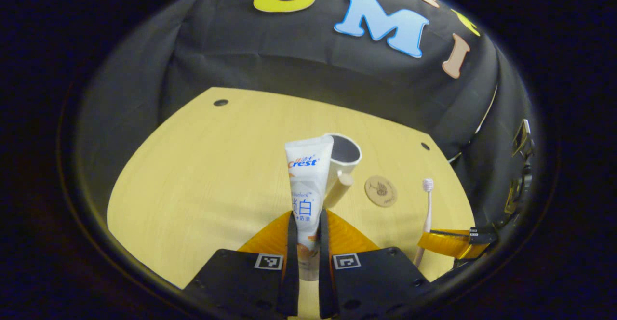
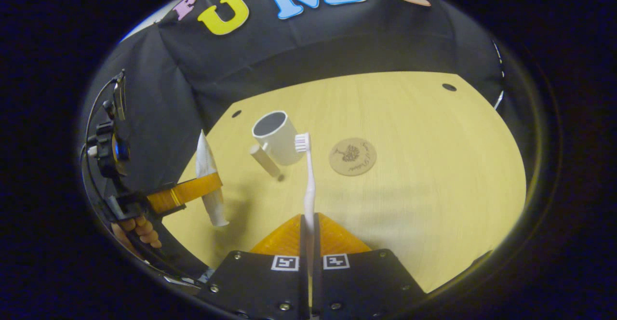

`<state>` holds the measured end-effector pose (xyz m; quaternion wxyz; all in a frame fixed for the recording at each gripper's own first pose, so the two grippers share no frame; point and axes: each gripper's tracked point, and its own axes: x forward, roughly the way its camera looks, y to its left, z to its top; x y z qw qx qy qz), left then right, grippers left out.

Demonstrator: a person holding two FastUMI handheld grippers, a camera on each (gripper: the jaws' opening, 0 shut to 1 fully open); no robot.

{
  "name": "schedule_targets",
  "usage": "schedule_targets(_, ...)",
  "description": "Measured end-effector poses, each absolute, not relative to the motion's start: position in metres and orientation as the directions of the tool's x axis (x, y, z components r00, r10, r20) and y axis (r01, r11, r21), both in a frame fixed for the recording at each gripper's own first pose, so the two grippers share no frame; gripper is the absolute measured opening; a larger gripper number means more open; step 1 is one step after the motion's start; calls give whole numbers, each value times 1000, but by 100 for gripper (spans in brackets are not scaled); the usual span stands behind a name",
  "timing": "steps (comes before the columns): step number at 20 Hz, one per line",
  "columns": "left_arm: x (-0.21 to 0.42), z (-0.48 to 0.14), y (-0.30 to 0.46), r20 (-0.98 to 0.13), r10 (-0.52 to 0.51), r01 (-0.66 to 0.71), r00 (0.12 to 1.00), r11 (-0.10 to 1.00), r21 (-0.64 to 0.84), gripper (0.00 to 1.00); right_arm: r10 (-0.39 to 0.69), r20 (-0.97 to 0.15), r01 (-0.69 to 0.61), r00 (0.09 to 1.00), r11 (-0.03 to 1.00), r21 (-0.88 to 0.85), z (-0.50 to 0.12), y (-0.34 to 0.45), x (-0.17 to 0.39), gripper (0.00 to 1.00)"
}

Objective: Put the toothbrush and toothpaste on the desktop into the cup, then pick up the cup and place it on the coaster on the desktop.

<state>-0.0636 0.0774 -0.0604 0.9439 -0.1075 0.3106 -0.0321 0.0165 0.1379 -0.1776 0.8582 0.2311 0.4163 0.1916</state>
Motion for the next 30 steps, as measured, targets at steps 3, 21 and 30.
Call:
schedule_targets(3,-50,-47,100,-487,-117,0,866,972,-233,23,503,-581,-155,640,825,543,-158,131,30,4)
schedule_targets(21,68,16,69,-81,-210,188,974,958,-219,23,383,-556,-76,737,865,495,-133,99,35,4)
schedule_targets(30,110,-55,36,-198,-253,216,947,957,-192,22,365,-606,-10,707,861,508,-152,100,17,4)
